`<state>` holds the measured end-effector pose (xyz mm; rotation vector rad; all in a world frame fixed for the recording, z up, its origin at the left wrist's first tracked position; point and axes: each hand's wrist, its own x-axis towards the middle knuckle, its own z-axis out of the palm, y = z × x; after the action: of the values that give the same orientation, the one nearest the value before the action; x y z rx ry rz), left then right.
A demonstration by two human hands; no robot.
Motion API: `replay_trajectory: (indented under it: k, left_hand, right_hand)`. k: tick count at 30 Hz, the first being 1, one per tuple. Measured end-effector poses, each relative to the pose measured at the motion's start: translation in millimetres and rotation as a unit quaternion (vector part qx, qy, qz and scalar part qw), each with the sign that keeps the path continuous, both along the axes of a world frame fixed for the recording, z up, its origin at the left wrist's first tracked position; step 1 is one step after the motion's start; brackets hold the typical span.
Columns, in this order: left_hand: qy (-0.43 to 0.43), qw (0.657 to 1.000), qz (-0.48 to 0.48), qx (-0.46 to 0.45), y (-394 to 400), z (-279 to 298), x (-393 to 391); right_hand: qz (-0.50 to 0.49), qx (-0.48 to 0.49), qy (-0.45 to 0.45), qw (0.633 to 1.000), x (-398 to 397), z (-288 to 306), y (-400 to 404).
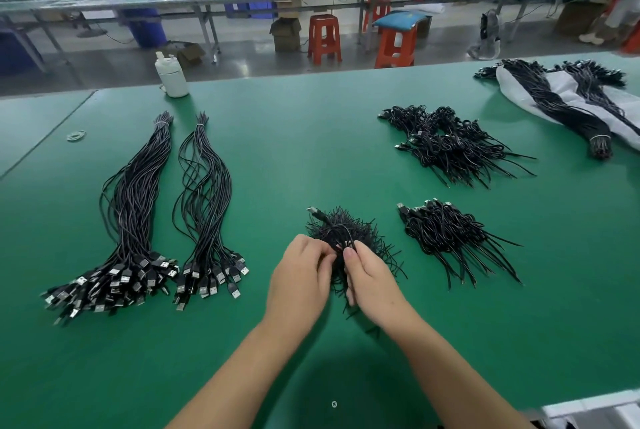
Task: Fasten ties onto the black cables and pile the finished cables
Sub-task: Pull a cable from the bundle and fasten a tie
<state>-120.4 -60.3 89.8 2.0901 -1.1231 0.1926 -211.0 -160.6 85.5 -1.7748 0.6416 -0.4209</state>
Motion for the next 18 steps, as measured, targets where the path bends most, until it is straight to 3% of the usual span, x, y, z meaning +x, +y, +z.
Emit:
replay_trajectory:
  k: [2,4,6,9,11,15,18]
  left_hand:
    - [-0.172,0.985,-0.027,-0.009,2.8,-2.7,2.8]
    - [-0.273,0.959,-0.068,-0.017,4.9,-2.0,6.6]
    - [-0.322,0.939,-0.119,0.005,8.2,3.7,12.4]
    - [-0.354,0.912,-0.199,0.063,12.4,13.7,24.8]
    - [-0.311,0.923,-0.208,0.088,13.8,18.8,28.7]
    - [-0.117,0.979,-0.145,0.079,13.3,22.4,23.3]
    - [0.037,0.992,-0.097,0.075,9.9,23.7,22.1]
  right_hand:
    - [-0.002,0.056,0.003,0.998,0.0,0.0,-1.6]
    - [0.016,0.111,0.008,0.994,-0.9,0.4,-3.3]
    - [0.053,0.167,0.008,0.985,-2.2,1.4,-5.7]
    - [0.104,0.164,0.041,0.980,-4.4,4.2,-9.5]
    - [0.120,0.132,0.065,0.982,-4.3,5.1,-9.5]
    - [0.130,0.141,0.057,0.980,-2.4,5.5,-3.8]
    - [0.127,0.152,0.047,0.979,-3.3,4.7,-1.4]
